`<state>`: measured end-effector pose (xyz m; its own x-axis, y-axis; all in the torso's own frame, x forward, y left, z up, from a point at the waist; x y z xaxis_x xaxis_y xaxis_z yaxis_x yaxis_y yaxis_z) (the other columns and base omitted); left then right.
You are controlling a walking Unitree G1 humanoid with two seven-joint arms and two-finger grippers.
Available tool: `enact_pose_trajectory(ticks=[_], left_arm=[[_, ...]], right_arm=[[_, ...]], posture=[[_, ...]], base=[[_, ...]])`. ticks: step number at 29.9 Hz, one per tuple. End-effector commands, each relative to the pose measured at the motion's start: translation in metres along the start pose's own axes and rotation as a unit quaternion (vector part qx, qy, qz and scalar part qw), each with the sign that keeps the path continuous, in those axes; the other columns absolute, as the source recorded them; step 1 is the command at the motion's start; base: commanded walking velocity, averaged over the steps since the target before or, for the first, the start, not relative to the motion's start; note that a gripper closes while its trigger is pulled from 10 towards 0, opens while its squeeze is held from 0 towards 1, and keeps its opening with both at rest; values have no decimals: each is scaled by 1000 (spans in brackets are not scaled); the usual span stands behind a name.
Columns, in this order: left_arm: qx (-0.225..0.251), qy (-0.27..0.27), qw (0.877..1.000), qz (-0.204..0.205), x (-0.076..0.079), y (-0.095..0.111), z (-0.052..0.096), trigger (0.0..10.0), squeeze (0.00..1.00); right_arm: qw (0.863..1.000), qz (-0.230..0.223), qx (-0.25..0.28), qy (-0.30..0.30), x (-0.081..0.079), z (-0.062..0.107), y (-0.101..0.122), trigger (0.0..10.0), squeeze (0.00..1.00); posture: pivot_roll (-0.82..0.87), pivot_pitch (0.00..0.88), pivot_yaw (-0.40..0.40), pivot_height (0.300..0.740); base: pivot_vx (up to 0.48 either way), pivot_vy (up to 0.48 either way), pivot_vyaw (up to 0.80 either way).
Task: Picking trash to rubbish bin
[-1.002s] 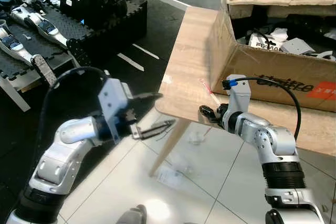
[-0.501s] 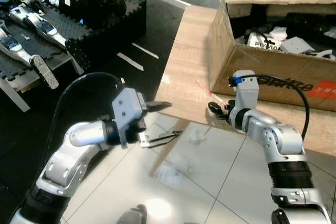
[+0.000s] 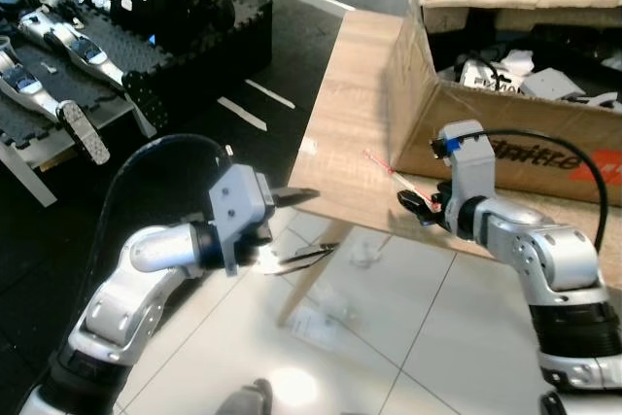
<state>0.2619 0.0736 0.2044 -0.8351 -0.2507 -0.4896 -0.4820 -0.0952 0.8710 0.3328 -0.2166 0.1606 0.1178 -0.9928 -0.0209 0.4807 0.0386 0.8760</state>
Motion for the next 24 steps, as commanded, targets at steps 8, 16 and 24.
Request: enact_pose_trajectory(ticks=[8,16,24], left_arm=[[-2,-5,1000,3,4,-3,-1,10000,0],[2,-7,1000,-1,3,-2,-2,10000,0],[4,-10,1000,-3,3,-2,-3,10000,0]], right_arm=[[999,14,-12,-42,18,5,-12,10000,0],[996,11,21,-86,46,5,-7,10000,0],[994,-91,58,-25,43,-2,-18,10000,0]], posture=[[21,160,-30,740],[19,158,-29,740],[12,149,-30,740]], base=[[0,0,0],[0,0,0],[0,0,0]])
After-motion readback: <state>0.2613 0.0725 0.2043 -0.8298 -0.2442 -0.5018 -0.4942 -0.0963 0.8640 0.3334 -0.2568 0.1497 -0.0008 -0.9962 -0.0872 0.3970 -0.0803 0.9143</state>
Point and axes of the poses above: a point about 5 cm out from each wrist's last joint towards the gripper, its own z axis pointing back from the gripper into the wrist, its own y axis along the axis of the wrist's last joint, x = y × z, the point moved 3 cm from there along -z, pointing out of the wrist towards the gripper, and after that the axes turned 9 degrees about -z, right-handed, at the moved point
